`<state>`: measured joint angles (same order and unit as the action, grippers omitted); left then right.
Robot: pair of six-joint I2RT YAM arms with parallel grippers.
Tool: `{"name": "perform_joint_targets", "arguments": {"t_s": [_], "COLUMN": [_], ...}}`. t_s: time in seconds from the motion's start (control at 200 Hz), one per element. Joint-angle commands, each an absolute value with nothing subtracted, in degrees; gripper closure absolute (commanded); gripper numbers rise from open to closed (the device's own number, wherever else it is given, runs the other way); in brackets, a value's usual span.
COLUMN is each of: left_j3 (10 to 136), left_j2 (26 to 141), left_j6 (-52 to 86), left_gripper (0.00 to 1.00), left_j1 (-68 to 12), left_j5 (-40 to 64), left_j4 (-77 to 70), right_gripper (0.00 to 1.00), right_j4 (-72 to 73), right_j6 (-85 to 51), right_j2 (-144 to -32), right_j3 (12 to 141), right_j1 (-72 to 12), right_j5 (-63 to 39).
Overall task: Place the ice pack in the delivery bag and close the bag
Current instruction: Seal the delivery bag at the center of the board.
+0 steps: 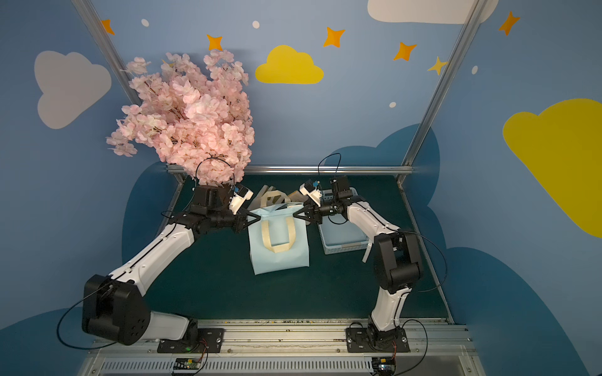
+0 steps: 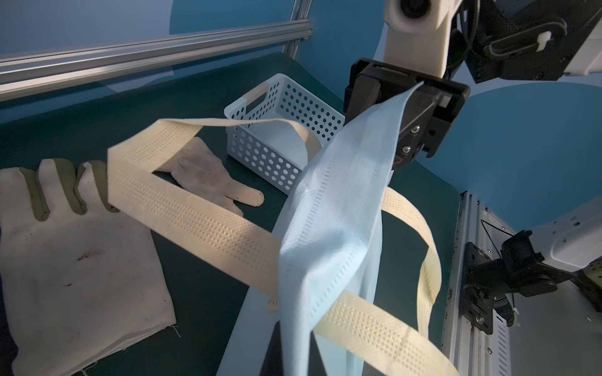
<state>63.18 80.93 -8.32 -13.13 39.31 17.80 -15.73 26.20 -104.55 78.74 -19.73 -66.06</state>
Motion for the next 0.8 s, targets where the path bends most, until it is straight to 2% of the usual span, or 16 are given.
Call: {"name": "perform_joint_targets", "arguments": {"t_s": [0.0,0.015,0.07,0.135,0.24,0.305,0.375,0.516,0.796], "left_j3": [62.55,62.53,62.19,61.60,60.74,60.59,61.93,67.39,80.66], "left_j2": [78.62,78.27,76.75,74.10,68.34,64.00,60.24,59.53,74.53], "left_j6": [-8.61,-8.63,-8.61,-8.24,-7.40,-7.15,-6.17,-2.76,-0.26], "left_gripper": [0.92,0.90,0.82,0.64,0.44,0.34,0.27,0.29,0.48], "left_j1": [-12.79,-12.77,-12.68,-12.39,-12.19,-12.13,-12.14,-12.68,-16.61], "left_j5": [38.55,38.58,38.58,38.36,37.03,35.70,33.26,31.20,24.84], "left_j4": [18.79,19.07,20.04,20.96,23.49,25.70,28.47,32.75,31.47], "right_gripper": [0.97,1.00,1.00,1.00,1.00,1.00,1.00,1.00,1.00], "right_j4": [-17.41,-17.66,-18.23,-18.46,-18.17,-18.30,-18.27,-18.30,-19.84], "right_j6": [28.57,28.96,29.96,31.24,33.51,34.57,35.43,37.00,38.75], "right_j2": [-102.55,-102.45,-101.77,-100.90,-99.94,-99.54,-99.24,-98.96,-99.54], "right_j3": [78.07,78.08,78.07,77.89,77.57,77.53,77.61,77.64,78.18], "right_j1": [-19.77,-19.80,-19.88,-19.84,-19.95,-20.13,-20.65,-21.47,-22.21], "right_j5": [-64.10,-63.79,-62.04,-60.73,-59.56,-58.86,-58.27,-58.32,-59.24]}}
